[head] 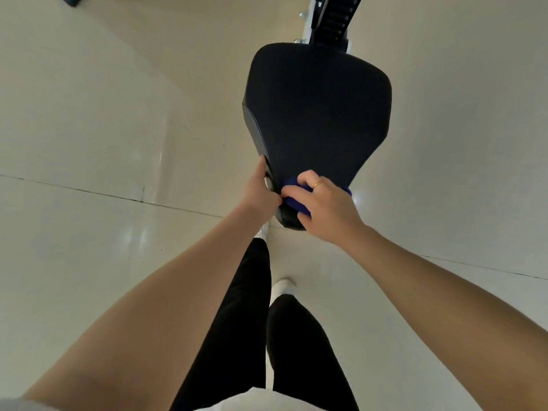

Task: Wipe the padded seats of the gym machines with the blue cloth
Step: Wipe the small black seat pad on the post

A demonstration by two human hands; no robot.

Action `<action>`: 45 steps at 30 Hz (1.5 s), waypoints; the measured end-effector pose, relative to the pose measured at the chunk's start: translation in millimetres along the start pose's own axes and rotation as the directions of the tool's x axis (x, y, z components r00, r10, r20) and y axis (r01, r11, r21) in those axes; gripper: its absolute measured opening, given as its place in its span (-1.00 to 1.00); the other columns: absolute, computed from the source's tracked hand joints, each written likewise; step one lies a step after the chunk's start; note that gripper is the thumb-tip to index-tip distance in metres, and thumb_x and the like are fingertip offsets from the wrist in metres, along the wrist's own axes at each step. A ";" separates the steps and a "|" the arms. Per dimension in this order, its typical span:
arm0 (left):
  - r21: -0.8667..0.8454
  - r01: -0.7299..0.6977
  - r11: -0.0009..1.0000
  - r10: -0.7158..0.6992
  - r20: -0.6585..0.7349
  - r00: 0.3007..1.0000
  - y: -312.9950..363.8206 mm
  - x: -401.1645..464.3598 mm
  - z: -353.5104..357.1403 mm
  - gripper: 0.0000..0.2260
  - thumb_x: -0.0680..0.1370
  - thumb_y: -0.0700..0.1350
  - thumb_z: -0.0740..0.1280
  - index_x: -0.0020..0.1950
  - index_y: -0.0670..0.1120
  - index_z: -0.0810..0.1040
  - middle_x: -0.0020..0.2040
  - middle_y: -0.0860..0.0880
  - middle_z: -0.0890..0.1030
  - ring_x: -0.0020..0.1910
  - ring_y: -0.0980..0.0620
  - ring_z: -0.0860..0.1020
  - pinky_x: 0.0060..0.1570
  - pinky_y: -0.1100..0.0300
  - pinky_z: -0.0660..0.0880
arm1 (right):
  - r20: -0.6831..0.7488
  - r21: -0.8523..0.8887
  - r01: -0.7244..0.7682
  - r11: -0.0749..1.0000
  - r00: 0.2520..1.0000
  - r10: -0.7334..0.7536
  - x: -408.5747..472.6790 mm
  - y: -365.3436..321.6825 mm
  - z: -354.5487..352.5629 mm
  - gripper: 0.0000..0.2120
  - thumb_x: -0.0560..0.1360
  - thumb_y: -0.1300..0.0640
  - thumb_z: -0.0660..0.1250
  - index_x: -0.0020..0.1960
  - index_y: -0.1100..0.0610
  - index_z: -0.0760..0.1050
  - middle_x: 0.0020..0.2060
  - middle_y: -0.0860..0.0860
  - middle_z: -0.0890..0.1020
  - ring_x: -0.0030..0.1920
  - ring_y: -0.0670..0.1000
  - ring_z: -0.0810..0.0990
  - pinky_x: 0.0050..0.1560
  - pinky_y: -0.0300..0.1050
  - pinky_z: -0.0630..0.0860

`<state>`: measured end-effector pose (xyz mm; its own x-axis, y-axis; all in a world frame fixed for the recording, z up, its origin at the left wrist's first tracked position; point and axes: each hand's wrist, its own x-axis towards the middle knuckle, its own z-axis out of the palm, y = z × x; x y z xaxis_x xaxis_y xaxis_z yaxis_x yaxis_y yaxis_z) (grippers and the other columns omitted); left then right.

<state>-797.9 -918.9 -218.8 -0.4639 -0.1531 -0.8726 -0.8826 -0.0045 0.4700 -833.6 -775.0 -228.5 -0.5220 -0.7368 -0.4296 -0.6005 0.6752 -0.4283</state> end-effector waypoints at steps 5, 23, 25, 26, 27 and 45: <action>0.002 -0.026 1.000 0.026 -0.017 1.000 -14.0 7.1 6.0 -0.27 0.49 -0.41 0.20 0.53 0.09 0.04 0.42 -0.01 0.36 0.02 -0.12 0.59 -0.05 0.07 0.53 | -0.198 -0.015 -0.315 0.949 0.931 0.306 33.1 33.1 -8.3 -0.66 0.44 0.25 0.32 0.17 0.00 0.44 0.12 0.09 0.45 -0.03 0.14 0.48 -0.21 0.00 0.55; 0.036 -0.032 0.999 0.034 -0.072 0.997 -10.4 7.1 9.4 -0.26 0.48 -0.44 0.20 0.54 0.06 0.04 0.41 -0.01 0.36 0.16 -0.07 0.48 0.15 -0.06 0.53 | -0.264 -0.080 -0.332 0.940 0.916 0.302 2.0 -3.2 21.9 -0.53 0.37 0.23 0.45 0.23 0.07 0.41 0.14 0.14 0.48 -0.06 0.11 0.50 -0.22 -0.05 0.53; 0.038 -0.040 0.998 0.042 -0.064 0.997 -10.1 5.0 10.4 -0.26 0.48 -0.44 0.20 0.53 0.04 0.02 0.40 -0.03 0.37 0.17 -0.08 0.47 0.15 -0.04 0.53 | -0.243 -0.138 -0.177 0.974 0.960 0.140 -23.0 -10.0 30.4 -0.51 0.30 0.24 0.49 0.18 0.09 0.46 0.11 0.16 0.52 -0.15 0.13 0.53 -0.31 -0.08 0.52; 0.050 -0.046 0.998 0.048 -0.055 0.997 -9.4 5.2 10.3 -0.27 0.49 -0.44 0.20 0.53 0.04 0.03 0.40 -0.03 0.36 0.15 -0.06 0.47 0.13 0.00 0.53 | -0.221 -0.217 -0.075 0.973 0.975 0.025 -27.3 -2.9 29.8 -0.51 0.28 0.25 0.49 0.17 0.09 0.47 0.09 0.16 0.54 -0.19 0.14 0.52 -0.33 -0.08 0.51; 0.062 -0.053 0.997 0.056 -0.051 0.997 -10.0 4.7 9.2 -0.29 0.49 -0.43 0.21 0.53 0.04 0.04 0.40 -0.02 0.36 0.13 -0.04 0.45 0.11 0.03 0.52 | -0.186 -0.294 0.009 0.956 0.980 -0.066 -23.6 8.7 25.3 -0.51 0.27 0.27 0.48 0.17 0.09 0.47 0.09 0.17 0.54 -0.21 0.16 0.51 -0.34 -0.06 0.50; 0.225 0.088 0.970 -0.061 -0.123 0.991 1.5 18.4 38.7 0.04 0.36 -0.04 0.51 0.51 -0.08 -0.23 0.41 -0.09 0.27 0.33 -0.12 0.35 0.24 0.00 0.39 | 0.257 0.960 -0.189 -0.208 0.295 0.920 15.5 50.6 26.5 -0.70 0.38 0.44 -0.01 -0.06 0.13 0.33 -0.23 0.03 0.44 -0.46 -0.11 0.42 -0.37 -0.30 0.43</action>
<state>-810.7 -883.5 -239.3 -0.3964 -0.2728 -0.8766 -0.9143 0.2043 0.3498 -855.9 -751.3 -277.9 -0.5510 0.4131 -0.7251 0.8045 0.0318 -0.5931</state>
